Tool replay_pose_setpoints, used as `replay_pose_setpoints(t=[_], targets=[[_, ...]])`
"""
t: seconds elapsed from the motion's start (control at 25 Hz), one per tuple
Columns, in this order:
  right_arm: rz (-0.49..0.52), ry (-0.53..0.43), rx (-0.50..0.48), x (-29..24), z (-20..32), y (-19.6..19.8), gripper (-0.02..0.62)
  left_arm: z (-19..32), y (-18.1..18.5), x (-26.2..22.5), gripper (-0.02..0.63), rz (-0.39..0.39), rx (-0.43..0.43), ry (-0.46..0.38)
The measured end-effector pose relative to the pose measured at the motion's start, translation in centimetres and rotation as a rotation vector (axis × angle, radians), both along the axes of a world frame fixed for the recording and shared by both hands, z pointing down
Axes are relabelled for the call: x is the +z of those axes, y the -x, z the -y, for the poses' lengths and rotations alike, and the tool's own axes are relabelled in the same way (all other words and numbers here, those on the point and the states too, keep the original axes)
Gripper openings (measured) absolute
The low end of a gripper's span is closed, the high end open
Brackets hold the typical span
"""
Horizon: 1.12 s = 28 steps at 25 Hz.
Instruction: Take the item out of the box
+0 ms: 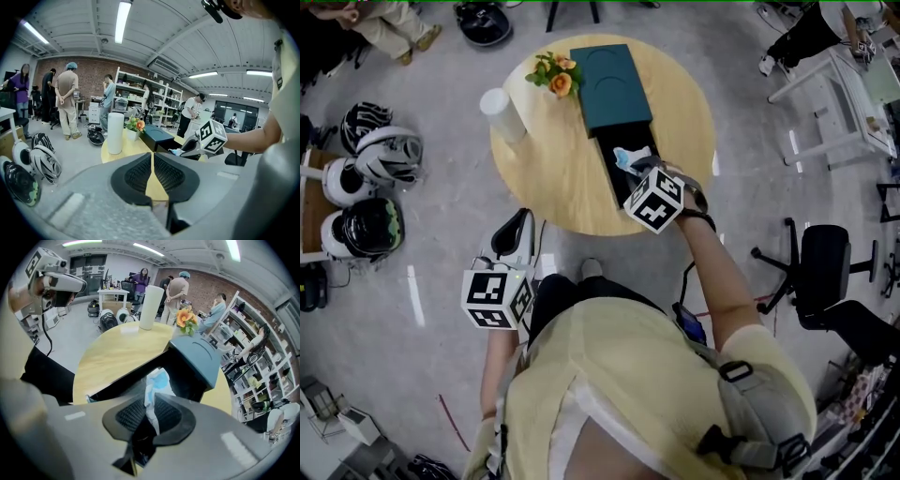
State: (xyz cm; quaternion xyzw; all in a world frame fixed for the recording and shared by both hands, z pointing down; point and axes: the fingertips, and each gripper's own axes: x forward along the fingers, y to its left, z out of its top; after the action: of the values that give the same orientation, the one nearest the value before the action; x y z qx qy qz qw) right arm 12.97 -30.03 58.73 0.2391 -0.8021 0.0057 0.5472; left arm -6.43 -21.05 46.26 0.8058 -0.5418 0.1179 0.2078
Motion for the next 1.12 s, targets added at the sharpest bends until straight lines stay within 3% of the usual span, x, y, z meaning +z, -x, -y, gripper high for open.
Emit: replay_pose_setpoints(t=[0.28,0.52,0.76,1.12], targets=[[0.039,-0.121,0.048,-4.0,-0.6,0.9,0.057,0.2,2.2,-0.8,0.02,-0.008,-0.013,-0.024],[0.098,-0.194,0.111,-7.9,-1.5,2.2,0.057,0.9,3.2,-2.7,0.018,-0.025,0.041,-0.041],[0.149,-0.229,0.136,-10.3,-3.5,5.2,0.057,0.6,6.0,-3.1,0.019,-0.03,0.038,-0.03],[0.174,-0.258,0.158,-11.6,-5.1,7.0,0.056,0.8,7.5,-4.0,0.018,-0.024,0.051,-0.056]])
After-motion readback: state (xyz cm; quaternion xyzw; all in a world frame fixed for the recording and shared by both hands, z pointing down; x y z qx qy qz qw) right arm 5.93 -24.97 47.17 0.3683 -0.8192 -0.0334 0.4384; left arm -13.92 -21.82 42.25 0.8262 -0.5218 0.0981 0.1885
